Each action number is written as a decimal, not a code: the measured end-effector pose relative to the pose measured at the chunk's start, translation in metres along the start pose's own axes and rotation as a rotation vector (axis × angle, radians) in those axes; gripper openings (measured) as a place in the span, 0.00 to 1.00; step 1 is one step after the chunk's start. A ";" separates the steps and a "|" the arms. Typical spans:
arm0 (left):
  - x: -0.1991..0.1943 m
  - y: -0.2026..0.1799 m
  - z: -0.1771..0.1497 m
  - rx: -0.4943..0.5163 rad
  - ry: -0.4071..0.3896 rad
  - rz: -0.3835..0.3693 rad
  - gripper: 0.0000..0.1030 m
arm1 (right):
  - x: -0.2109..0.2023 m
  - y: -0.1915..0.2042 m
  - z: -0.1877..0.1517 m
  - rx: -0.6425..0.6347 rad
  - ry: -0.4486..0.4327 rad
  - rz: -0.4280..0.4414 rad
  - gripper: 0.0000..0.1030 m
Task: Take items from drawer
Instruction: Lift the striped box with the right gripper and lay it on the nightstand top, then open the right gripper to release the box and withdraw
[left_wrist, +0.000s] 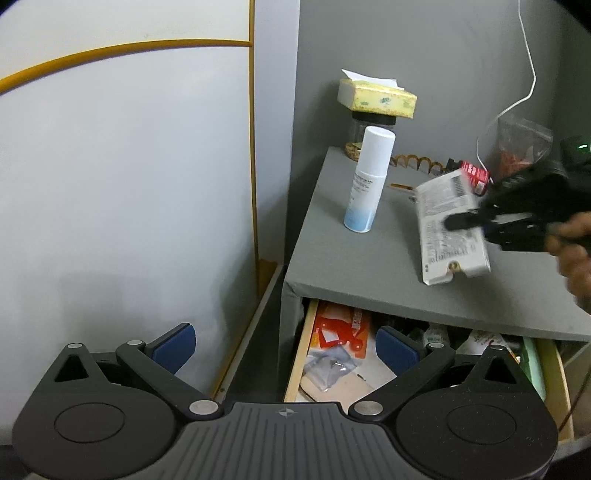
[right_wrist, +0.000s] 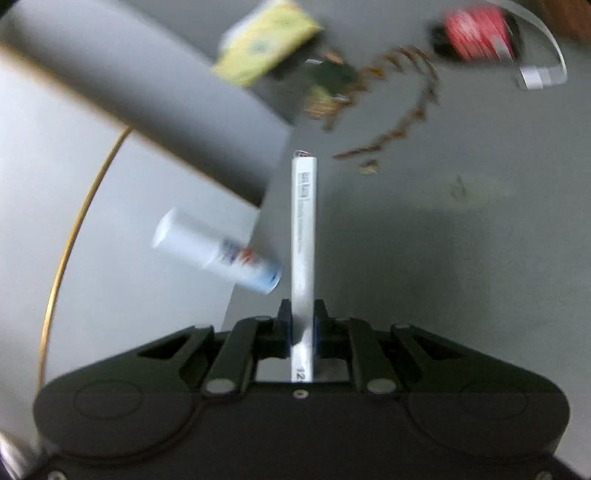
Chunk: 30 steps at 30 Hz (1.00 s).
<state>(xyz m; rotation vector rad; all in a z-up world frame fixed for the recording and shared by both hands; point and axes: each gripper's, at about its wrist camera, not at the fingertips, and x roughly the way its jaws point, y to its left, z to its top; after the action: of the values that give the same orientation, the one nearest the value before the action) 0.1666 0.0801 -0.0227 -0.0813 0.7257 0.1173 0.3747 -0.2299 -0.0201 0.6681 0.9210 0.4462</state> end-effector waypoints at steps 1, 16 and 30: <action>0.000 0.001 0.000 -0.003 0.001 -0.002 1.00 | 0.006 -0.001 0.000 0.002 -0.002 -0.023 0.15; -0.002 0.003 0.001 -0.015 0.002 -0.024 1.00 | -0.004 0.054 -0.053 -0.397 -0.050 -0.408 0.65; -0.003 0.005 0.002 -0.027 -0.005 -0.018 1.00 | 0.029 0.072 -0.064 -0.472 -0.060 -0.476 0.65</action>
<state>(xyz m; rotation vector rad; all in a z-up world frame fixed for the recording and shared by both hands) 0.1650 0.0855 -0.0192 -0.1134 0.7186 0.1105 0.3314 -0.1393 -0.0142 0.0236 0.8437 0.2008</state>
